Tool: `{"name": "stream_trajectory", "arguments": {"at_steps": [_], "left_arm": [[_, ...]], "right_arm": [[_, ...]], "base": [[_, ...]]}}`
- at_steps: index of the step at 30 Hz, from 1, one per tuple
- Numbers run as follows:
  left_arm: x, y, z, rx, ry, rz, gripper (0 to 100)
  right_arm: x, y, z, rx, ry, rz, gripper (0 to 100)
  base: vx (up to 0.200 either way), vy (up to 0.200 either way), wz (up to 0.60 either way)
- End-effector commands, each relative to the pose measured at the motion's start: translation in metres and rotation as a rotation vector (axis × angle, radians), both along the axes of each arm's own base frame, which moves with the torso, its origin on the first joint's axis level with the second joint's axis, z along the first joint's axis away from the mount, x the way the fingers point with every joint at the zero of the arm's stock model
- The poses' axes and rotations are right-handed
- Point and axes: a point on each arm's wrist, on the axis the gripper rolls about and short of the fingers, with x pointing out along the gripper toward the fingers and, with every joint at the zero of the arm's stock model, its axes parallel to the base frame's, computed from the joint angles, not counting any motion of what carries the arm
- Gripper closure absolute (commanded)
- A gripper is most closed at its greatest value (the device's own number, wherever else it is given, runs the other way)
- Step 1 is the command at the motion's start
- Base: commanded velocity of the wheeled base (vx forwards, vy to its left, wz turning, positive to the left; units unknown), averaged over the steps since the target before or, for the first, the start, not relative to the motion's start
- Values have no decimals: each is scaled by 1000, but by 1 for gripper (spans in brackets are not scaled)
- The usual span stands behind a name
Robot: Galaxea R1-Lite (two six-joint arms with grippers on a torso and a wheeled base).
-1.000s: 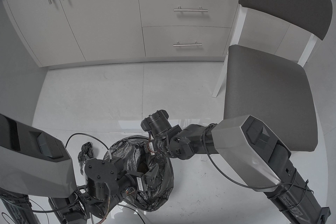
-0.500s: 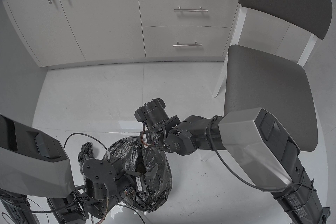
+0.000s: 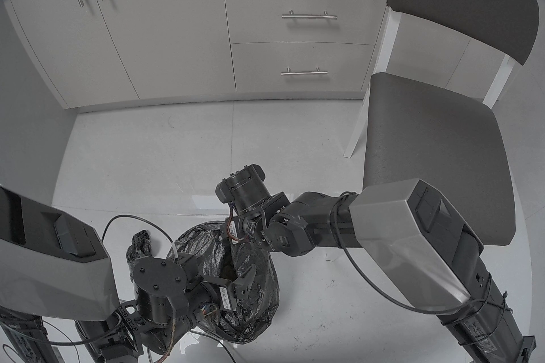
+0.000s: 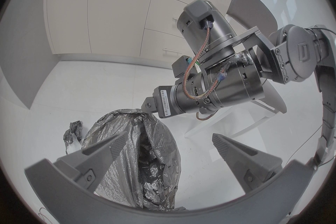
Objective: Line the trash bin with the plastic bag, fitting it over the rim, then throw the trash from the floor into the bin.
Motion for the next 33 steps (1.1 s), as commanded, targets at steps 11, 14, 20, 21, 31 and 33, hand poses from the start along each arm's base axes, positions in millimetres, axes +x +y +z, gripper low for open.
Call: {"name": "stream_trajectory", "arguments": {"at_steps": [11,14,20,21,31,33], "left_arm": [[1,1,-1,-2,3,9,0],[1,1,0,-3,2,9,0],[1,1,-1,0,4,7,0],[1,1,-1,1,5,7,0],[1,1,-2,1,8,7,0],[1,1,-2,1,8,6,0]], "right_arm": [[1,1,-24,-45,13,-30,0],[3,-1,-23,-55,3,-45,0],[11,-9,-25,-87,-20,-94,0],[15,-13,-27,-100,-26,-116,0],[18,-17,-23,-110,-35,-114,0],[21,-19,-26,-116,-30,-121,0]], "base": [[0,0,0],[0,0,0],[0,0,0],[0,0,0],[0,0,0],[0,0,0]]}}
